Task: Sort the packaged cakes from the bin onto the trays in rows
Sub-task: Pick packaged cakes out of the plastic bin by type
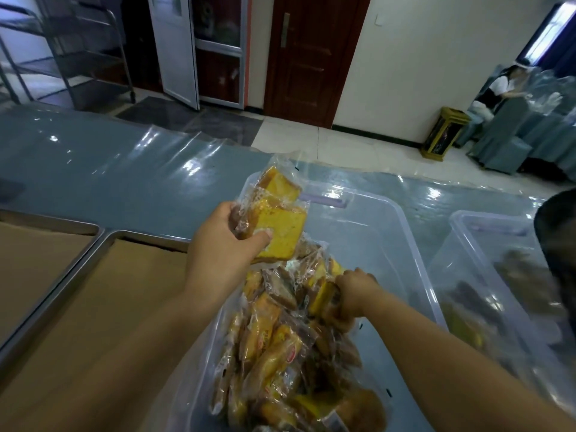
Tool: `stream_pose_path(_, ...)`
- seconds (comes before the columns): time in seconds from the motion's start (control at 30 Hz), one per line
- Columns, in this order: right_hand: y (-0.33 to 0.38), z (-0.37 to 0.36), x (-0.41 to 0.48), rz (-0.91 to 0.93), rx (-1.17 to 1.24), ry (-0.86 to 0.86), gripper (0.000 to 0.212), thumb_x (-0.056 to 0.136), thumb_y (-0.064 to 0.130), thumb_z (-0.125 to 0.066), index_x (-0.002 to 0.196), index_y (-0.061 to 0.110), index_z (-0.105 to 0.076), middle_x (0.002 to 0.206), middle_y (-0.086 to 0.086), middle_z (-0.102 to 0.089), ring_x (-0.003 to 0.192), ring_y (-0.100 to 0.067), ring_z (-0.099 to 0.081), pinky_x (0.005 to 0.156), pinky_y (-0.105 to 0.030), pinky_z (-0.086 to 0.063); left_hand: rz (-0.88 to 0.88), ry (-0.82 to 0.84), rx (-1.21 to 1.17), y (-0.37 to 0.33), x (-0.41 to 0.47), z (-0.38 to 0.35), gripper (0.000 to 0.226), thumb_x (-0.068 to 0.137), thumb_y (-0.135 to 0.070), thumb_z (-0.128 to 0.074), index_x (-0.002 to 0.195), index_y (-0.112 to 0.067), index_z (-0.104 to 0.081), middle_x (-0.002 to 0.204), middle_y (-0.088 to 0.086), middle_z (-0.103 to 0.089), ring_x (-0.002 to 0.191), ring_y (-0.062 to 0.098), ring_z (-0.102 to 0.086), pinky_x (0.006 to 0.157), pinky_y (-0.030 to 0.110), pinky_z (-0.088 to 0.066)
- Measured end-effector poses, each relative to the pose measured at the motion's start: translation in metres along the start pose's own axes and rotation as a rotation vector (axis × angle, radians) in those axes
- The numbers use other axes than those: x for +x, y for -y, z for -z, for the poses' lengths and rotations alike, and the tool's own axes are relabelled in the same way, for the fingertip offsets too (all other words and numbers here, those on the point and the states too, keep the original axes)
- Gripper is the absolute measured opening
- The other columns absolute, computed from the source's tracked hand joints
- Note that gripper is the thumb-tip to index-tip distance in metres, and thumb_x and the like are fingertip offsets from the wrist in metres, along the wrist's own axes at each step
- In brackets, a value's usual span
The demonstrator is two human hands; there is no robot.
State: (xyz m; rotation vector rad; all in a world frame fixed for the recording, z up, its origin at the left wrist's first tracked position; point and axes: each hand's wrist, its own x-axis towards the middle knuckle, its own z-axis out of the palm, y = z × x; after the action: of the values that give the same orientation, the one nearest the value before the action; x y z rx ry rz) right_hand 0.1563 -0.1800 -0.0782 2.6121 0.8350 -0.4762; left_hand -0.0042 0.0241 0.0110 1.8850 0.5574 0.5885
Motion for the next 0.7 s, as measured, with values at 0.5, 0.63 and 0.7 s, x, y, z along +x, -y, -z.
stream_pose_path(0.5, 0.012, 0.015, 0.016, 0.318, 0.034, -0.237, 0.080, 0.073, 0.026, -0.073, 0.140, 0.019, -0.029, 0.140, -0.010, -0.039, 0.121, -0.030, -0.044, 0.105, -0.038, -0.030, 0.018, -0.029, -0.038, 0.001, 0.003, -0.001, 0.028, 0.069, -0.041, -0.076, 0.083, -0.048, -0.052, 0.078, -0.031, -0.062, 0.073, -0.012, -0.058, 0.061, 0.020, -0.044)
stream_pose_path(0.63, 0.011, 0.014, 0.014, 0.304, -0.038, -0.252, 0.077, 0.073, 0.028, -0.073, 0.138, 0.021, -0.033, 0.139, -0.009, -0.038, 0.124, -0.029, -0.039, 0.107, -0.040, -0.025, 0.024, -0.031, -0.012, -0.001, 0.003, -0.002, 0.027, 0.070, -0.041, -0.075, 0.085, -0.043, -0.053, 0.080, -0.023, -0.064, 0.072, -0.010, -0.059, 0.060, 0.020, -0.043)
stream_pose_path(0.7, 0.008, 0.016, 0.013, 0.304, -0.115, -0.259, 0.074, 0.073, 0.032, -0.073, 0.137, 0.024, -0.037, 0.137, -0.008, -0.039, 0.121, -0.029, -0.036, 0.105, -0.040, -0.025, 0.025, -0.031, -0.012, 0.000, 0.003, -0.002, 0.027, 0.071, -0.041, -0.075, 0.088, -0.039, -0.054, 0.081, -0.019, -0.065, 0.072, -0.008, -0.060, 0.059, 0.019, -0.043)
